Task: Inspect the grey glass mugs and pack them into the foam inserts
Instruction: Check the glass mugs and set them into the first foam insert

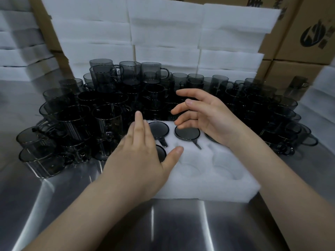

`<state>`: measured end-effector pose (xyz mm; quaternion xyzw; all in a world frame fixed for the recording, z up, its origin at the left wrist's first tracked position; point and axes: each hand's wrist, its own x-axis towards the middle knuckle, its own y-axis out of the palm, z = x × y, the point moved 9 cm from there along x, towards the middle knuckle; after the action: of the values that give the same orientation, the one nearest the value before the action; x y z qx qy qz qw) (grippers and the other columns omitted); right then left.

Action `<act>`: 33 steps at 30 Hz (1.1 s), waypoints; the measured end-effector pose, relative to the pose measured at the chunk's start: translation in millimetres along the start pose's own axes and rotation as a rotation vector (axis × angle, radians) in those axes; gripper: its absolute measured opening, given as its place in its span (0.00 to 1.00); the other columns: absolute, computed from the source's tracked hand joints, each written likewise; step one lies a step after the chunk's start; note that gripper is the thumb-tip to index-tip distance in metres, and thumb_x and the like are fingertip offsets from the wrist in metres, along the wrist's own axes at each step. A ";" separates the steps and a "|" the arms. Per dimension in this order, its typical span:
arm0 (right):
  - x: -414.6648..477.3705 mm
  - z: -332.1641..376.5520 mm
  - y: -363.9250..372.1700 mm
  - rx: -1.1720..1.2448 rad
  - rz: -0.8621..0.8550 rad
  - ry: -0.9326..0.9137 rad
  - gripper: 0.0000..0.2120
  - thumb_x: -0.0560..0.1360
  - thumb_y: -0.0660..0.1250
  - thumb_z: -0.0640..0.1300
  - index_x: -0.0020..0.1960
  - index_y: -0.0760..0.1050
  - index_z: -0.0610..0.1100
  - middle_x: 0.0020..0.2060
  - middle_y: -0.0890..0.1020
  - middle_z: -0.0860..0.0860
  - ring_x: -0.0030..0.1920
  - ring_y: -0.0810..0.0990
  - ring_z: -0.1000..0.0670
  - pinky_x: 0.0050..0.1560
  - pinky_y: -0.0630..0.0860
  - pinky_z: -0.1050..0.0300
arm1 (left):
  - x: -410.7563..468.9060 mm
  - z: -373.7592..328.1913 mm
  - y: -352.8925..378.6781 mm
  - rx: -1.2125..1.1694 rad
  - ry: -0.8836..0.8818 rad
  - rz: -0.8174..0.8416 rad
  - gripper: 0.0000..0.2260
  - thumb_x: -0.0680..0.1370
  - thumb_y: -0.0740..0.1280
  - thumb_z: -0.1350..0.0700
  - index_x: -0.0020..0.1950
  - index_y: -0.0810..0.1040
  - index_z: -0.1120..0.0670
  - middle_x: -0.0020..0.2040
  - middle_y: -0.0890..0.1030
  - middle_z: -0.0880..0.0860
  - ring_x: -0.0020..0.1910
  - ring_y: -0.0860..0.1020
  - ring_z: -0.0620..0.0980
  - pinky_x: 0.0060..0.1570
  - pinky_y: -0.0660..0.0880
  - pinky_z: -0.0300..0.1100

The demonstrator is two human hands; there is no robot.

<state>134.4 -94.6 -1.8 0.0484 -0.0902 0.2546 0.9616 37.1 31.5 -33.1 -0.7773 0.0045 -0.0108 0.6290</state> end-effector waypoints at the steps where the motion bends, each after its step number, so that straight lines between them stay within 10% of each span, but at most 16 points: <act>1: 0.2 -0.2 0.0 -0.005 0.000 0.000 0.13 0.81 0.60 0.38 0.64 0.73 0.43 0.45 0.83 0.41 0.40 0.83 0.44 0.43 0.81 0.52 | 1.6 1.4 1.0 -0.014 0.002 0.011 0.50 0.64 0.31 0.30 0.77 0.34 0.61 0.77 0.30 0.57 0.78 0.37 0.49 0.74 0.40 0.41; 10: 0.2 0.9 -4.8 0.040 -0.058 0.000 0.13 0.81 0.59 0.36 0.63 0.74 0.41 0.44 0.82 0.41 0.39 0.80 0.46 0.43 0.81 0.52 | 38.3 -41.2 -9.0 -0.055 0.270 -0.033 0.38 0.74 0.40 0.33 0.80 0.49 0.52 0.80 0.40 0.49 0.77 0.35 0.46 0.75 0.35 0.49; 22: 1.6 2.6 -14.9 0.044 -0.195 0.028 0.13 0.81 0.59 0.35 0.63 0.73 0.40 0.40 0.83 0.43 0.35 0.79 0.48 0.37 0.80 0.55 | 54.3 -39.5 10.4 0.038 0.287 -0.068 0.38 0.73 0.36 0.33 0.78 0.36 0.51 0.78 0.32 0.47 0.75 0.30 0.45 0.74 0.34 0.54; 28: 2.6 1.4 -13.6 -0.049 -0.192 0.047 0.12 0.80 0.59 0.34 0.60 0.75 0.42 0.40 0.83 0.43 0.34 0.80 0.48 0.35 0.78 0.57 | 56.4 -41.4 2.7 -0.152 0.315 -0.001 0.30 0.79 0.46 0.38 0.78 0.56 0.49 0.80 0.54 0.49 0.79 0.45 0.47 0.76 0.43 0.51; 30: 3.3 6.7 -11.8 -0.161 -0.192 0.026 0.12 0.79 0.60 0.33 0.57 0.77 0.44 0.41 0.83 0.44 0.33 0.78 0.49 0.34 0.77 0.56 | 49.2 -38.4 -13.7 -0.326 0.333 -0.099 0.18 0.81 0.54 0.44 0.66 0.74 0.49 0.58 0.78 0.44 0.67 0.71 0.47 0.69 0.64 0.49; 33: 4.7 28.3 -3.5 -0.381 -0.163 -0.071 0.14 0.78 0.60 0.33 0.53 0.79 0.48 0.42 0.83 0.48 0.34 0.75 0.52 0.35 0.75 0.57 | 25.0 -30.4 -52.0 -0.489 0.389 -0.446 0.14 0.78 0.58 0.49 0.43 0.80 0.53 0.36 0.77 0.48 0.39 0.77 0.48 0.41 0.75 0.50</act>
<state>136.0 -99.3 26.7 -0.1183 -0.1665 0.1526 0.9670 61.1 12.2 24.4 -0.8695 -0.0429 -0.2936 0.3948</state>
